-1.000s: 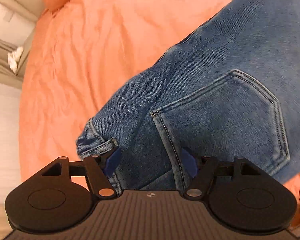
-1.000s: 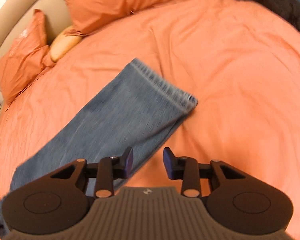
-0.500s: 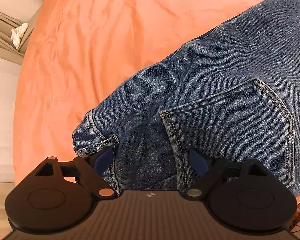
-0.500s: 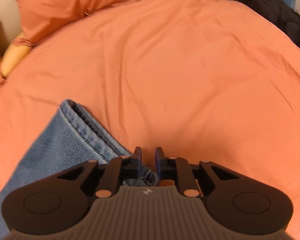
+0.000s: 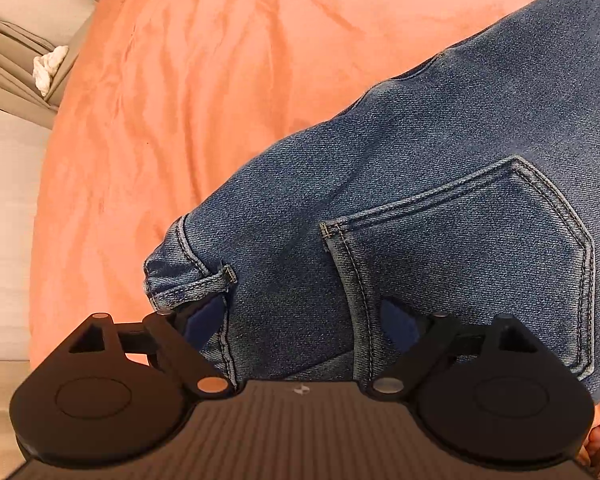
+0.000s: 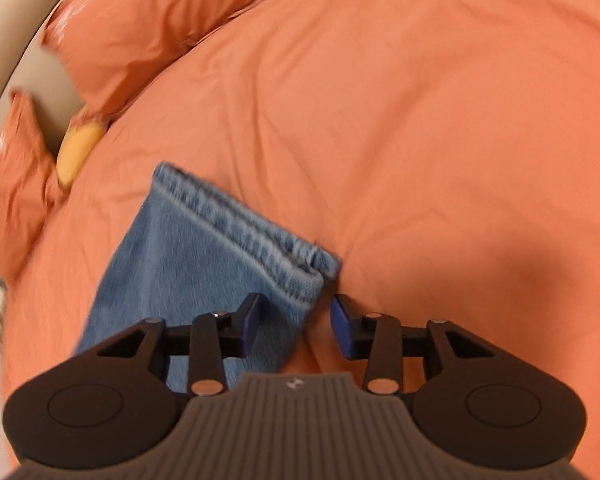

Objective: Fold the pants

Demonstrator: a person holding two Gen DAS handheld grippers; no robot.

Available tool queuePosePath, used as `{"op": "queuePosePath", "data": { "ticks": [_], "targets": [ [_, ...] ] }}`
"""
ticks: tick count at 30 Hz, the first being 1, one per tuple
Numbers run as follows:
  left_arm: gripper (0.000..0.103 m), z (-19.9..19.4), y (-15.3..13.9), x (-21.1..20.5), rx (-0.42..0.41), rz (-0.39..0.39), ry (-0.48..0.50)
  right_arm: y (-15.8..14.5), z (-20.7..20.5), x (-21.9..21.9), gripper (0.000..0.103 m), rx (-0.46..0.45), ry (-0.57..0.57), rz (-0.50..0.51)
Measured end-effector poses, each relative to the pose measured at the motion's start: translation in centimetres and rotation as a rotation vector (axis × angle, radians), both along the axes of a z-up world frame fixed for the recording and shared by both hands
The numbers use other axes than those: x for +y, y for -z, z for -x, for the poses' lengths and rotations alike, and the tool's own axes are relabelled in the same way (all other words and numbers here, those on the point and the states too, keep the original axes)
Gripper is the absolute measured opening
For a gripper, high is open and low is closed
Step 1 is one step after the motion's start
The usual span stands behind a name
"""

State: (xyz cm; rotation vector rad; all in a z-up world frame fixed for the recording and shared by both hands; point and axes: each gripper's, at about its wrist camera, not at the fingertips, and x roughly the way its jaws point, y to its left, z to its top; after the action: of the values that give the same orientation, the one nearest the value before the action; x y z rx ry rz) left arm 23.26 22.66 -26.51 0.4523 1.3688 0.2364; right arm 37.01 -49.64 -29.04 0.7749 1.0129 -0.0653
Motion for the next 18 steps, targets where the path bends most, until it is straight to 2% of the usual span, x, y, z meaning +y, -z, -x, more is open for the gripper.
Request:
{"op": "queuePosePath", "data": {
  "ticks": [1,3,5,6,7,13,18],
  "targets": [
    [0.103,0.1,0.0,-0.1,-0.004,-0.003,-0.004,0.4,-0.2,-0.1,0.042,0.002,0.032,-0.026],
    [0.103,0.2,0.0,-0.2,-0.01,-0.008,-0.008,0.5,-0.5,0.1,0.042,0.002,0.076,-0.047],
    [0.103,0.5,0.3,-0.2,-0.013,-0.011,-0.015,0.2,-0.5,0.2,0.032,0.0,0.084,-0.038],
    [0.103,0.5,0.3,-0.1,-0.013,-0.009,-0.019,-0.3,-0.3,0.2,0.019,-0.011,0.084,-0.04],
    [0.103,0.5,0.3,-0.1,-0.011,-0.007,-0.024,-1.1,-0.1,0.2,0.015,-0.029,0.078,-0.036],
    [0.103,0.2,0.1,-0.6,-0.003,-0.024,-0.01,-9.3,1.5,2.5,0.011,-0.122,0.037,0.104],
    [0.1,0.6,-0.7,-1.3,-0.03,-0.004,0.022,-17.9,7.3,3.4,0.01,-0.277,0.037,0.229]
  ]
}}
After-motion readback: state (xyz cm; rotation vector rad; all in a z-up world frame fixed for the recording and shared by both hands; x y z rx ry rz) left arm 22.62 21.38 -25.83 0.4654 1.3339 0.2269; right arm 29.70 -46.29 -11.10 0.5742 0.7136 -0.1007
